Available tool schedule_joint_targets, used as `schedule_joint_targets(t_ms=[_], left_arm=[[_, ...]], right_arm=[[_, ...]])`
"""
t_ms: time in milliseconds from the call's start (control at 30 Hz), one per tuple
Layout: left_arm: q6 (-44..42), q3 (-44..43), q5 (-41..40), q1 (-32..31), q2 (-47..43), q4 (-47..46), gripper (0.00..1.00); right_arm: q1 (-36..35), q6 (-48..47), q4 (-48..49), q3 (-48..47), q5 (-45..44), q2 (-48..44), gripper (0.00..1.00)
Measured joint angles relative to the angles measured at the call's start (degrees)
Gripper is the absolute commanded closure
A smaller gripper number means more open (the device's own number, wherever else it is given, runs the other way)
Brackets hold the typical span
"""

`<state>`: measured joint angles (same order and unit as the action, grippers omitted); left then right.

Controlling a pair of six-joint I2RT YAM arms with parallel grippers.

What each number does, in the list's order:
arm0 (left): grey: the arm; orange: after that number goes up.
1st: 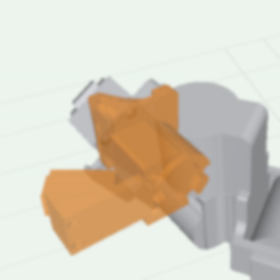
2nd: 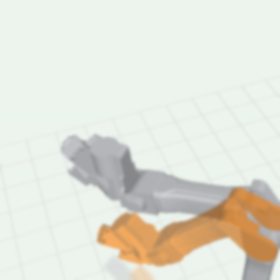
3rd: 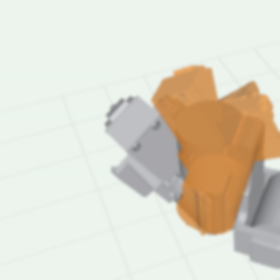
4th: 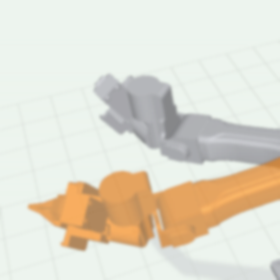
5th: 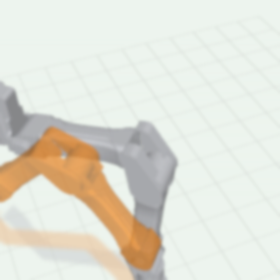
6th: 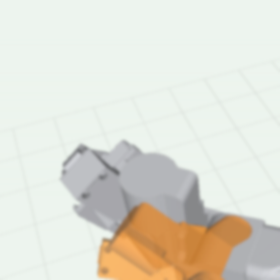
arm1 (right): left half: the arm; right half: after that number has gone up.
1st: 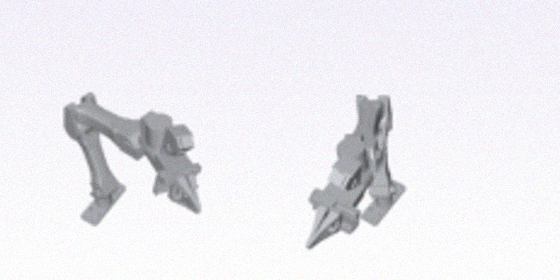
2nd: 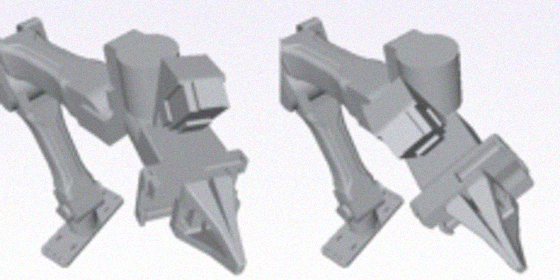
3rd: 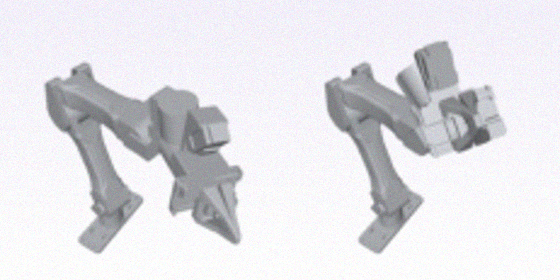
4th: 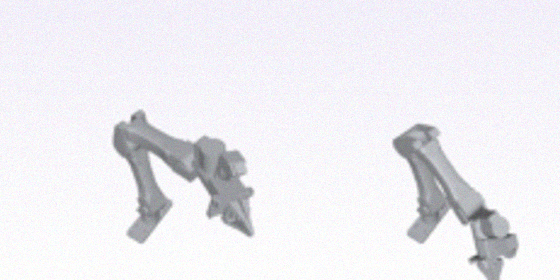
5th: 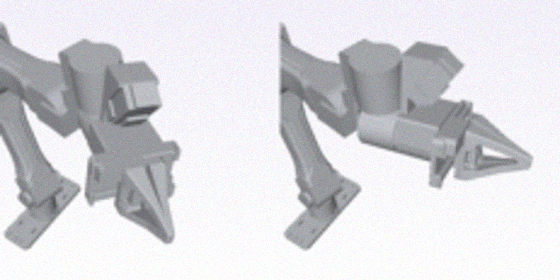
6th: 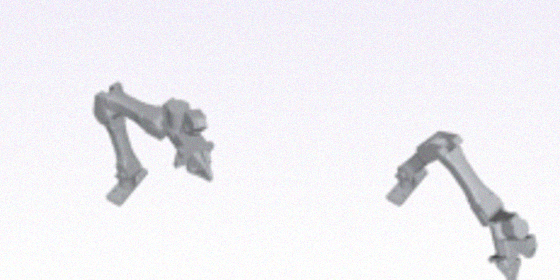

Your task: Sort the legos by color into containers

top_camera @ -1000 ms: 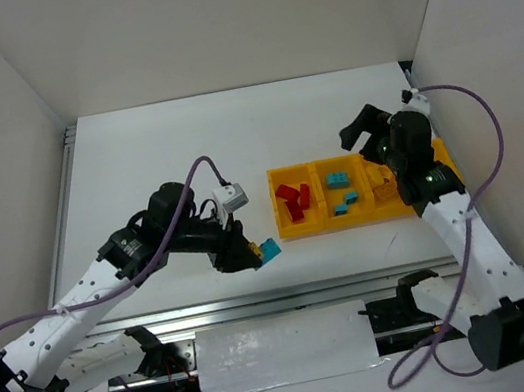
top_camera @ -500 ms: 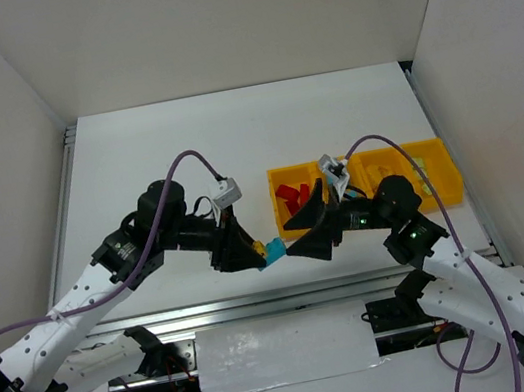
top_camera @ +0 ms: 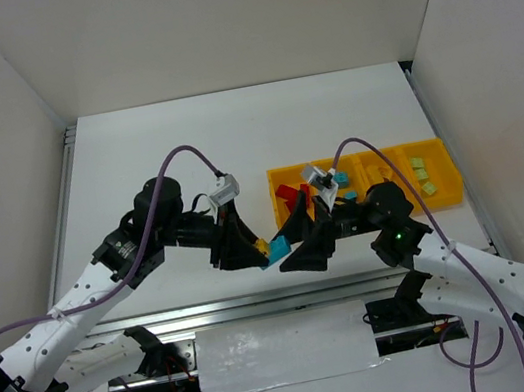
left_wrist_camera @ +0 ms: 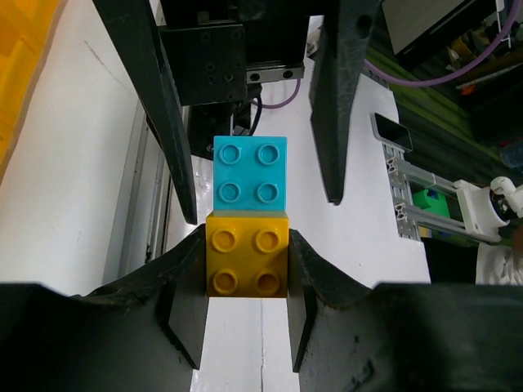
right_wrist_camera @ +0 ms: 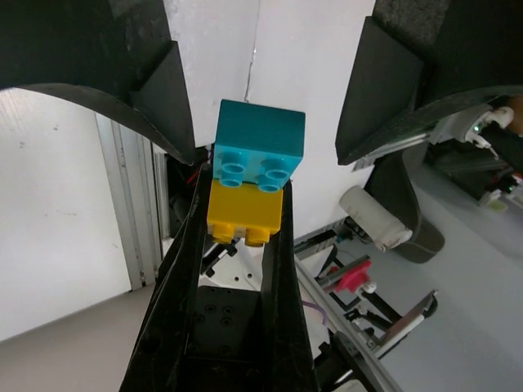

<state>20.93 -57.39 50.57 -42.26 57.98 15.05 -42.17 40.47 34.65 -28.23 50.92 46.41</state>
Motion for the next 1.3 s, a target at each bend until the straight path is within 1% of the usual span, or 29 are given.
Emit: schedule_joint_targets(t_ms=[67,200,267,300,333,367,400,467,500,533,833,1067,1167,1300], left_arm=[[0.3,0.0,0.6,0.0,0.0,-0.3,1.0],[0.3,0.0,1.4,0.0,0.0,-0.4,1.0],[0.3,0.1,2.1,0.0,0.0,-0.5,1.0],[0.3,0.1,2.2,0.0,0.0,-0.5,1.0],[0.3,0.1,2.3,0.0,0.0,-0.5,1.0],[0.3,0.1,2.3,0.0,0.0,-0.5,1.0],[0.4,0.1,2.0,0.1,0.0,-0.3,1.0],[0.3,0.1,1.8,0.4,0.1,0.3,1.0],[0.3,0.1,1.7,0.4,0.2,0.4,1.0],[0.3,0.1,1.7,0.4,0.2,0.4,1.0],[-0.1,0.1,0.4,0.3,0.2,1.7,1.0],[-2.6,-1.4,-1.0,0.3,0.2,5.3,1.0],[-3.1,-2.5,-1.7,0.3,0.5,7.6,1.0],[-3.1,-3.7,-1.8,0.8,0.7,7.0,1.0]], right_arm=[[-0.6,0.0,0.1,-0.4,-0.8,0.5,0.32],[-1.1,-0.2,0.1,-1.6,-2.3,0.9,0.38],[-1.2,-0.6,0.1,-1.9,-3.0,0.9,0.47],[-1.2,-0.6,0.0,-2.0,-3.4,0.9,0.53],[-1.2,-0.9,0.0,-2.1,-3.6,0.9,0.72],[-1.2,-1.5,-0.2,-2.2,-3.7,0.9,0.79],[-1.2,-1.7,-0.8,-2.2,-4.2,0.9,0.83],[-1.2,-2.2,-1.5,-2.2,-4.6,0.9,0.86],[-1.2,-2.6,-1.7,-2.2,-4.6,0.9,0.94],[-1.2,-2.9,-1.9,-2.2,-4.6,0.9,1.0],[-1.2,-6.2,-4.5,-2.5,-4.1,0.9,1.0],[-1.2,-14.6,-13.4,-6.9,-0.6,2.6,1.0],[-1.0,-16.7,-14.2,-7.2,0.6,3.0,1.0],[-0.1,-17.7,-14.8,-5.8,3.6,3.6,1.0]])
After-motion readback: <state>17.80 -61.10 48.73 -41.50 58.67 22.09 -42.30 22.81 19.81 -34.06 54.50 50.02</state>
